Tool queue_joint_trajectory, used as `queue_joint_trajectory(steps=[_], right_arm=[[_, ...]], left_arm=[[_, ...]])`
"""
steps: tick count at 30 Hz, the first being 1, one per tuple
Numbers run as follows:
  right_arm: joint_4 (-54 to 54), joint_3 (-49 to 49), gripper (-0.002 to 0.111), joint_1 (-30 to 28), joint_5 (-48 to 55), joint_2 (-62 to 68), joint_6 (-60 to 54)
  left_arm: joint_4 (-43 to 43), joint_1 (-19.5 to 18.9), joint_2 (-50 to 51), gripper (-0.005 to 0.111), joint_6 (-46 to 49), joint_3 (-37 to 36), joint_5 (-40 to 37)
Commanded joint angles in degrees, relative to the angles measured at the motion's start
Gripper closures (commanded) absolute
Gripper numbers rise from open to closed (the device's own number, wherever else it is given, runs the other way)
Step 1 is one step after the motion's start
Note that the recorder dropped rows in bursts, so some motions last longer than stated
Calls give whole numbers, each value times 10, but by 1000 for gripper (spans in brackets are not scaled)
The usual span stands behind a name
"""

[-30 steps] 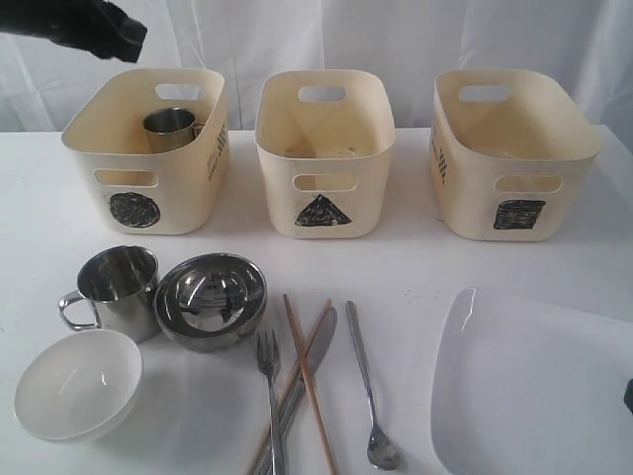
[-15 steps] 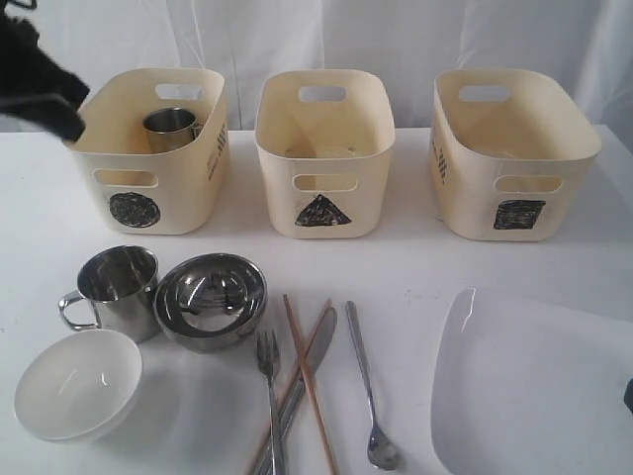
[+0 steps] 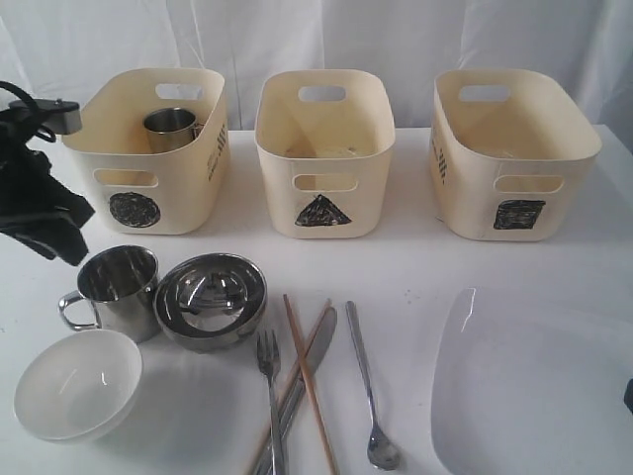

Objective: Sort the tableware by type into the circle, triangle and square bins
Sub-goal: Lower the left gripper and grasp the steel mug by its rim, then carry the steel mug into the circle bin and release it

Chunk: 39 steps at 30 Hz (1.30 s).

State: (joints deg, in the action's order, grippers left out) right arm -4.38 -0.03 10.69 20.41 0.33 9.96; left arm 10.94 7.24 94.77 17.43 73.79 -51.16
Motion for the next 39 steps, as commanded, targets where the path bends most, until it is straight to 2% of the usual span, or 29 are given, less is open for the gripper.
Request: queue_joint_trajectory(steps=[1,11,17,20,23,24,25,31,39], right_arm=[[-1,0,108,2,-7,-3,2],[-1,0,108,2,-7,-3,2],[-1,0,108,2,-7,-3,2],[-1,0,108,2,-7,-3,2],[-1,0,108,2,-7,-3,2],[-1,0,108,2,-7,-3,2],[-1,0,108,2,-7,-3,2],[-1,0,108,2,-7,-3,2],[-1,0,108,2,-7,-3,2]], left_arm=[[84,0,17,40,63,-25,88],[22,0,64,45,83,-25,120],[21,0,100,47,83,-25,142],[20,0,108,64,83,-25,131],[19,0,108,95,83,-25,106],[16,0,108,103,83,-25,101],[15,0,108,107,83,-25,98],[14,0,93,107,79,-25,94],[-1,0,-20,107,79,-24,92]])
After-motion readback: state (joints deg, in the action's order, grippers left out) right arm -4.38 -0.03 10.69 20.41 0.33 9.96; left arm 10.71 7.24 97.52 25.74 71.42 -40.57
